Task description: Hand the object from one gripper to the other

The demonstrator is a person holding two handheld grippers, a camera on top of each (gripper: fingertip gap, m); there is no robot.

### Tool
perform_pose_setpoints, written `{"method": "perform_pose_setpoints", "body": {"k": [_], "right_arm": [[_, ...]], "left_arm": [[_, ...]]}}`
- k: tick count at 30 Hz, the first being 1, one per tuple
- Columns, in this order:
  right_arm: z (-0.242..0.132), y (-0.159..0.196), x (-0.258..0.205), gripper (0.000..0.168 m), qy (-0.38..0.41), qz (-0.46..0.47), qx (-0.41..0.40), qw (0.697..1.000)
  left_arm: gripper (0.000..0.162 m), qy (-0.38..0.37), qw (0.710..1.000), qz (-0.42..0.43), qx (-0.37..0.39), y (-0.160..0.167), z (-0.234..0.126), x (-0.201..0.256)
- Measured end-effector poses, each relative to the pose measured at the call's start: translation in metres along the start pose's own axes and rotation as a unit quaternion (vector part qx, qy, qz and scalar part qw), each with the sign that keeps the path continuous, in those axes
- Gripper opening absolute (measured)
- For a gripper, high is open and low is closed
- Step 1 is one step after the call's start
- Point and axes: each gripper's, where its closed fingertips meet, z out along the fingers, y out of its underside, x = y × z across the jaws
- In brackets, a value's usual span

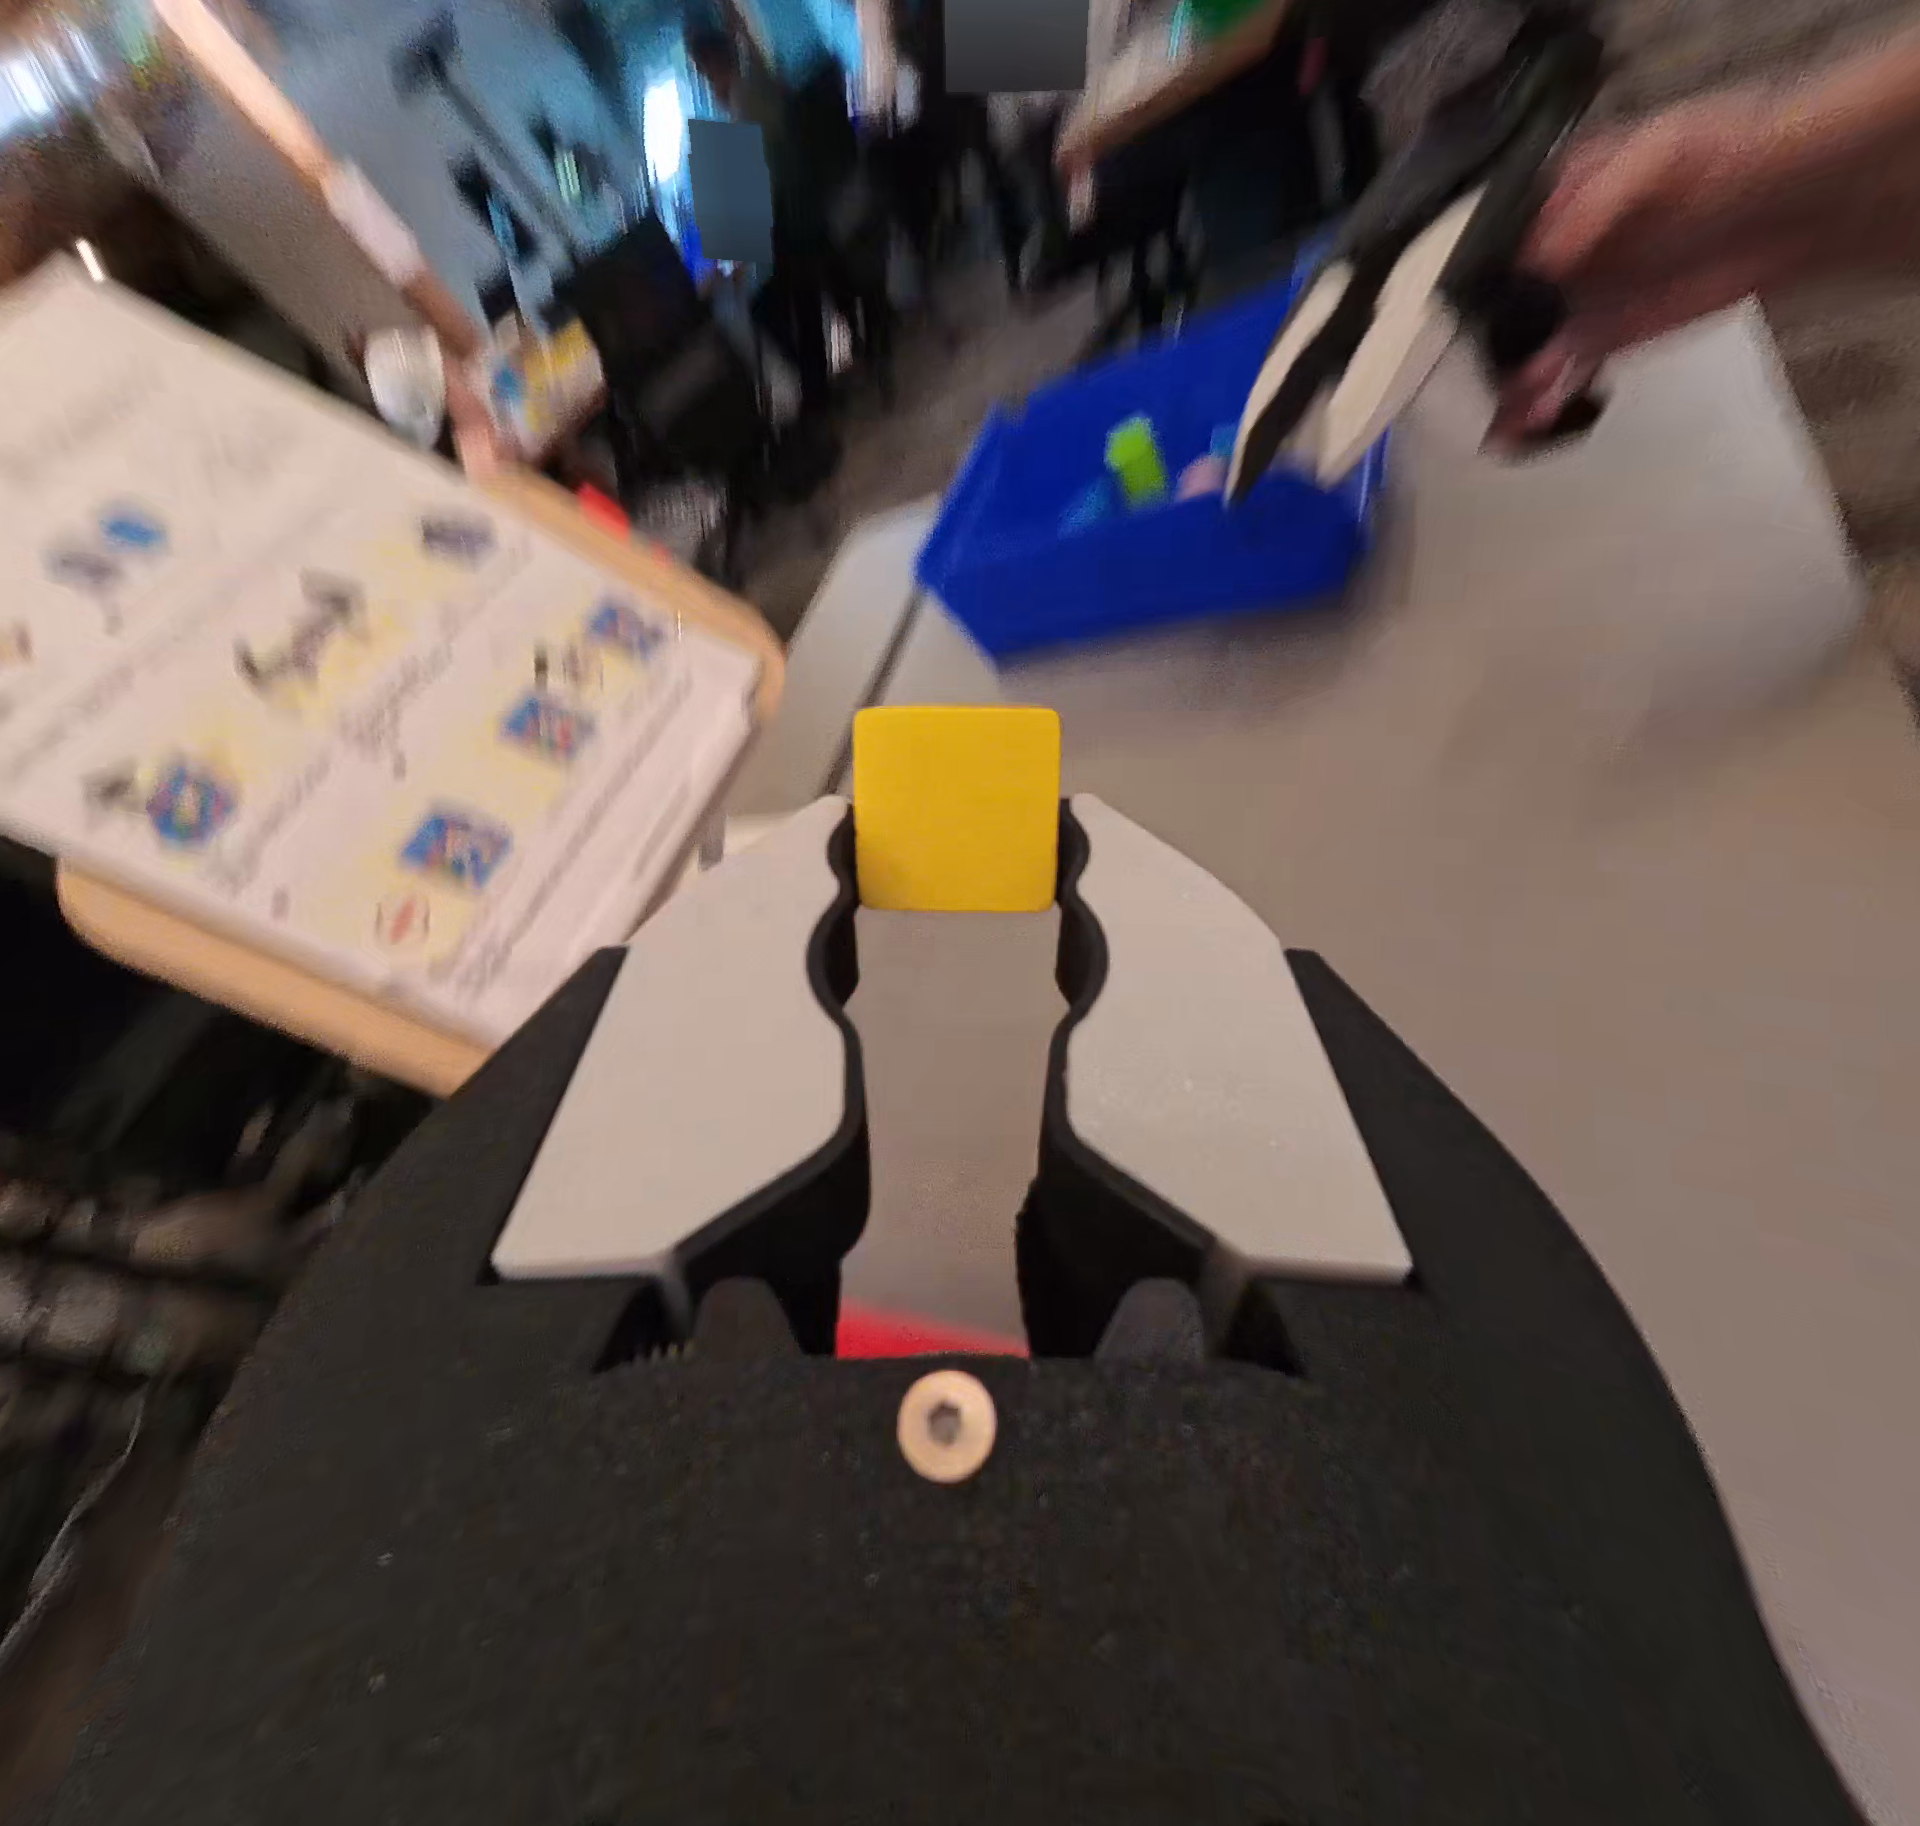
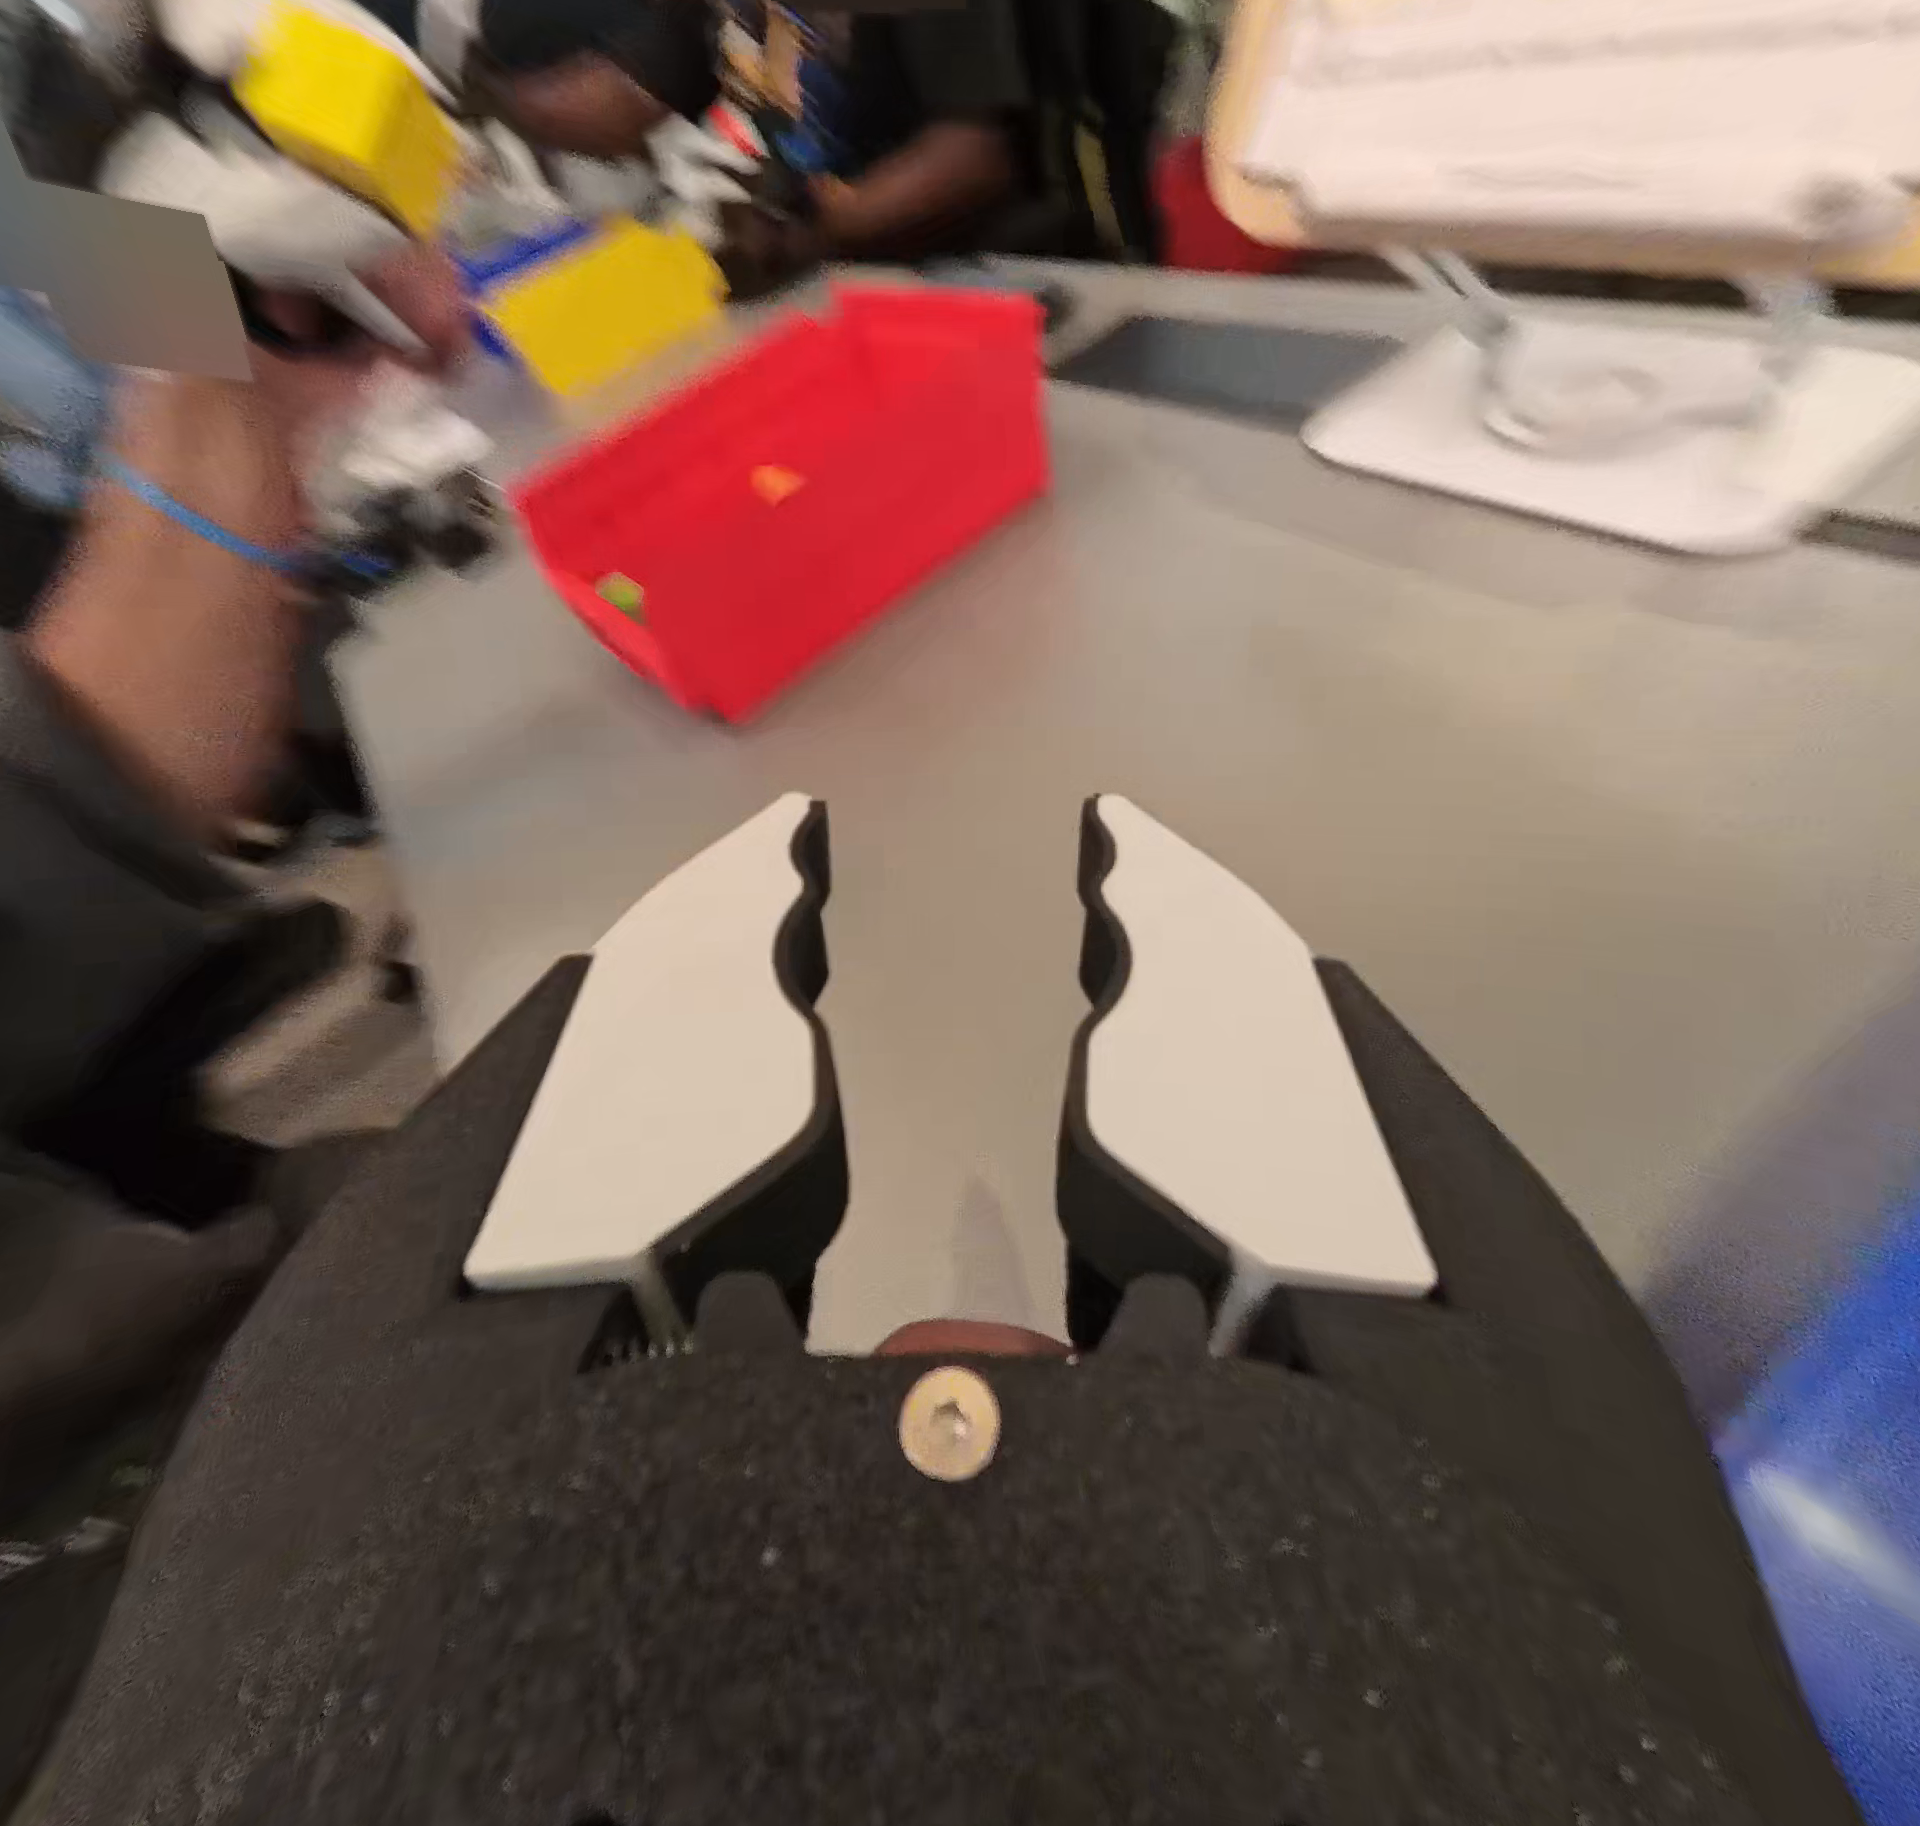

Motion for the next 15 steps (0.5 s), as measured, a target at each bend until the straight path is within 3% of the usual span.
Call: {"method": "perform_pose_setpoints", "body": {"k": [2,4,6,8,11,15], "right_arm": [[0.024,-0.039,-0.031,0.043,-0.116,0.045,0.038,0.992],[0.043,-0.062,-0.057,0.045,-0.237,0.131,0.049,0.961],[0.050,-0.073,-0.080,0.061,-0.364,0.236,0.036,0.900],[0.045,-0.079,-0.094,0.062,-0.453,0.295,0.045,0.840],[0.044,-0.065,-0.105,0.067,-0.488,0.308,0.026,0.816],[0.053,-0.057,-0.098,0.064,-0.476,0.323,0.027,0.817]], "left_arm": [[0.034,0.010,0.997,-0.021,0.076,-0.032,0.026,0.007],[0.034,0.027,0.989,-0.047,0.135,-0.053,0.049,0.018],[0.034,0.027,0.986,-0.042,0.160,-0.060,0.070,0.030],[0.034,0.026,0.990,-0.006,0.141,-0.050,0.089,0.046],[0.034,0.029,0.994,0.027,0.099,-0.028,0.104,0.062],[0.034,0.059,0.993,0.014,0.098,-0.023,0.116,0.077]]}}
